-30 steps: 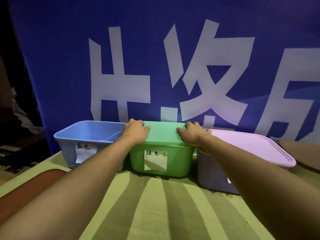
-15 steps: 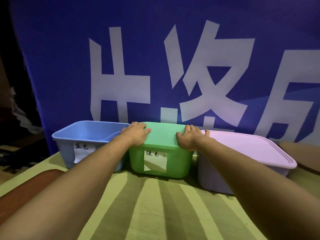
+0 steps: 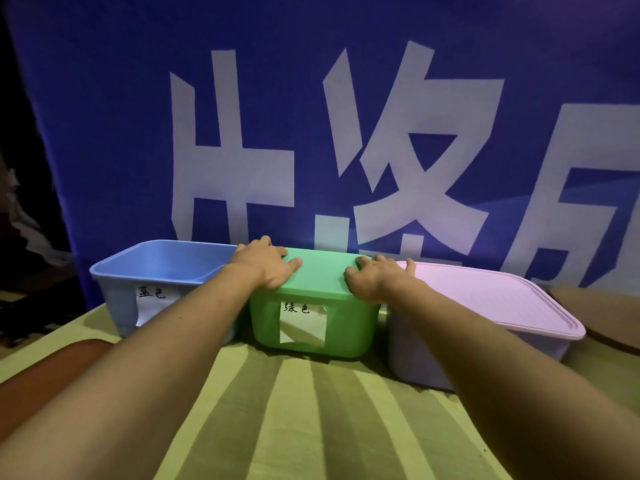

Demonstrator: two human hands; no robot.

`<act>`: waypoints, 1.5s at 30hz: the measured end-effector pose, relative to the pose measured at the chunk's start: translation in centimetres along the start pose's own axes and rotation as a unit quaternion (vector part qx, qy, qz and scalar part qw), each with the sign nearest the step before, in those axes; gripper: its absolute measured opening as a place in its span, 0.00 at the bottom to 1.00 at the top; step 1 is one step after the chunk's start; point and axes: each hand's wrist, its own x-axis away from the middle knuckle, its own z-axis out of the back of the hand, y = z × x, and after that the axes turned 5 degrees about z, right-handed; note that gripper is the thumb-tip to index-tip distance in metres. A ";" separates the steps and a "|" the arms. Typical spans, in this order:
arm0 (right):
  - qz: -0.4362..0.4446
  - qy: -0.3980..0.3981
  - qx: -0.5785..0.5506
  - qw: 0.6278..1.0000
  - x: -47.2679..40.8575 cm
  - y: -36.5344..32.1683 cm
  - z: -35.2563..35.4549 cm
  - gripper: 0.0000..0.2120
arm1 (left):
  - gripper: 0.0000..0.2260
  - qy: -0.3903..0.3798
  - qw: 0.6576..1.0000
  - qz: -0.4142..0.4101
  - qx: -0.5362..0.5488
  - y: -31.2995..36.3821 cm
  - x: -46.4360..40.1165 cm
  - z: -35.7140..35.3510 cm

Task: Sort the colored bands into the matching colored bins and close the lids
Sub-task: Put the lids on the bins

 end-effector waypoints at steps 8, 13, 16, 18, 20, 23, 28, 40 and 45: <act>0.014 0.109 0.046 0.993 1.6 -0.6 -0.1 0.28 | 0.24 0.163 0.980 0.020 0.110 0.0 3.6 0.2; 0.067 0.209 0.028 0.975 4.4 -4.2 -0.4 0.24 | 0.21 0.217 0.954 0.039 0.204 -2.8 8.2 0.7; 0.110 0.200 -0.015 0.974 6.9 -8.5 -1.3 0.24 | 0.20 0.242 0.943 0.069 0.216 -7.0 12.7 -0.7; 0.148 0.187 -0.028 0.971 8.3 -11.8 -2.3 0.23 | 0.19 0.228 0.945 0.103 0.212 -10.4 16.0 -2.1; 0.184 0.160 -0.034 0.969 9.6 -15.2 -3.3 0.22 | 0.19 0.184 0.956 0.137 0.182 -13.9 19.5 -3.8; 0.231 0.105 -0.032 0.967 11.3 -20.0 -5.0 0.20 | 0.25 0.075 0.974 0.181 0.116 -18.4 24.4 -6.0; 0.277 0.043 -0.032 0.959 13.5 -25.8 -7.8 0.21 | 0.32 0.020 0.977 0.189 0.092 -22.8 30.2 -8.0; 0.322 0.012 -0.137 0.937 13.8 -27.7 -5.7 0.28 | 0.14 0.256 0.956 -0.050 -0.133 -26.6 29.8 -2.9; 0.260 0.090 -0.382 0.882 11.8 -27.4 -3.3 0.29 | 0.19 0.382 0.909 -0.066 -0.150 -29.1 26.2 1.1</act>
